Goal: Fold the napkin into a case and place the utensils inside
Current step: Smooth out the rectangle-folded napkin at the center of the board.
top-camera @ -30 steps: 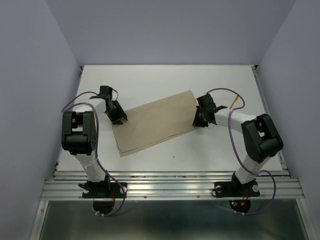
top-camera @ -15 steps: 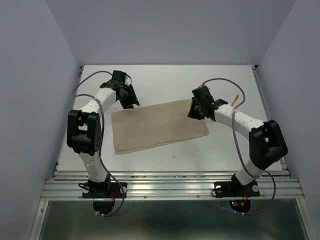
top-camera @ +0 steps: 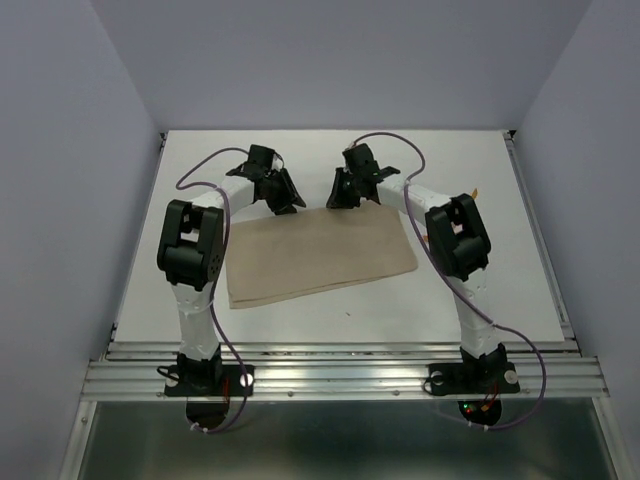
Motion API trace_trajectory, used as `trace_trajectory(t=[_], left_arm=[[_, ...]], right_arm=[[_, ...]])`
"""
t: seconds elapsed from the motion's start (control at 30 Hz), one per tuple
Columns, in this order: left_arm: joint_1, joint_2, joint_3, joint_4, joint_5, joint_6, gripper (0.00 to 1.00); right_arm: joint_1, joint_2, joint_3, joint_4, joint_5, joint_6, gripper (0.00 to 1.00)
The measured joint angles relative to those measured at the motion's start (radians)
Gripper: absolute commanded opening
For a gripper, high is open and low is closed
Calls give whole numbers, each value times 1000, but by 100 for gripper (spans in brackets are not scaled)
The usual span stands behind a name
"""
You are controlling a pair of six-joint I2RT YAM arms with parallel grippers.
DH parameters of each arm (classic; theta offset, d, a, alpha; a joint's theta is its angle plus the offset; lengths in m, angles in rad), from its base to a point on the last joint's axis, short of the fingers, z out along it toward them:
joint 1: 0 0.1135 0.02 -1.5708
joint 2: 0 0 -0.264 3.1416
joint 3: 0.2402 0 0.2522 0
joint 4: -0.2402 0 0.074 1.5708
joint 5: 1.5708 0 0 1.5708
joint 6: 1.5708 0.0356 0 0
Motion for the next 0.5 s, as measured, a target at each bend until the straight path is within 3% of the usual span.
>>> trace_trajectory(t=[0.27,0.5], left_arm=[[-13,35,0,87,11,-50,45],[-12,100,-1,114,16,-52,44]], right_arm=[[45,122,115,15,-87,31,23],[52,141,110,22,-72,47,23]])
